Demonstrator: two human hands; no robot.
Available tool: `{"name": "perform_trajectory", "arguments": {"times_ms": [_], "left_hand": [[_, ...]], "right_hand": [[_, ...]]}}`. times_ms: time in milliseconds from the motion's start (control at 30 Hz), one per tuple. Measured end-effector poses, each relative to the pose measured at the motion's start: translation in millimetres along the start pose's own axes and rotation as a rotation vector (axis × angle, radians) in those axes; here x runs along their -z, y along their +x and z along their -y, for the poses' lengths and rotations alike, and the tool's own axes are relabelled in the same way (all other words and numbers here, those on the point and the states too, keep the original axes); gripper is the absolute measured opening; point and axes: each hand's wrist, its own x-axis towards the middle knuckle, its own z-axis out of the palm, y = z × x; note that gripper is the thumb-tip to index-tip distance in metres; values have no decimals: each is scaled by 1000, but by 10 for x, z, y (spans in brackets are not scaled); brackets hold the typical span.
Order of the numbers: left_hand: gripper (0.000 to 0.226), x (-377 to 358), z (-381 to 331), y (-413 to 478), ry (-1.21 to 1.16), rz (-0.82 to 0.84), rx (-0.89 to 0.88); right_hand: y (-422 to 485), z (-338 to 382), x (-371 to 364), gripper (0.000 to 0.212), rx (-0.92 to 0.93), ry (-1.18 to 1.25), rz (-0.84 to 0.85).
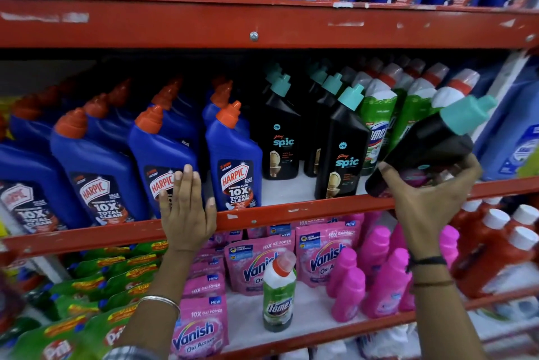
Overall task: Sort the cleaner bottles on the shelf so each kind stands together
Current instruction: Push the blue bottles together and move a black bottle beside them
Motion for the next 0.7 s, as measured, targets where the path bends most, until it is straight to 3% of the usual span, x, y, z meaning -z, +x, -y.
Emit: {"name": "perform_trajectory", "arguments": {"times_ms": [333,700], "left_hand": [[64,27,-7,25,-7,16,-6],[62,24,-7,6,2,21,-22]], "right_hand": [[-540,700,-482,90,-15,45,264],[-932,592,-1048,96,-61,-120,358]]}}
